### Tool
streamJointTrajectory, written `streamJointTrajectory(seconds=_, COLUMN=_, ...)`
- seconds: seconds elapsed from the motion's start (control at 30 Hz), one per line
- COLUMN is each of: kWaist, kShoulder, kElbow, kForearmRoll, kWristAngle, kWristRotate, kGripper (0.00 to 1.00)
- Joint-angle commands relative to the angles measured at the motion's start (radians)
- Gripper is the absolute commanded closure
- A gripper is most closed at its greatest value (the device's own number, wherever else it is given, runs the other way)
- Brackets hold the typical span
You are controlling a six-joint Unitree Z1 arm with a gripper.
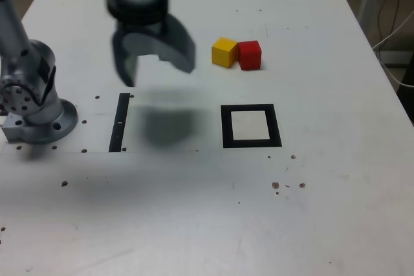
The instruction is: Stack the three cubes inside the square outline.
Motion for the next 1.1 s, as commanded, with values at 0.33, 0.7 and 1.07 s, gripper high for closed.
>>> streamJointTrajectory(seconds=0.33, kWaist=0.119, kShoulder=0.176, kElbow=-0.470, kForearmRoll=0.194, kWristAngle=-0.074, kWristRotate=-0.046, kGripper=0.00)
streamJointTrajectory(seconds=0.7, kWaist=0.238, kShoulder=0.342, kElbow=-0.619, kForearmRoll=0.173, kWristAngle=-0.015, kWristRotate=-0.165, kGripper=0.00)
streamJointTrajectory(seconds=1.07, kWaist=0.373, kShoulder=0.342, kElbow=-0.645, kForearmRoll=0.254, kWristAngle=-0.072, kWristRotate=-0.234, kGripper=0.00)
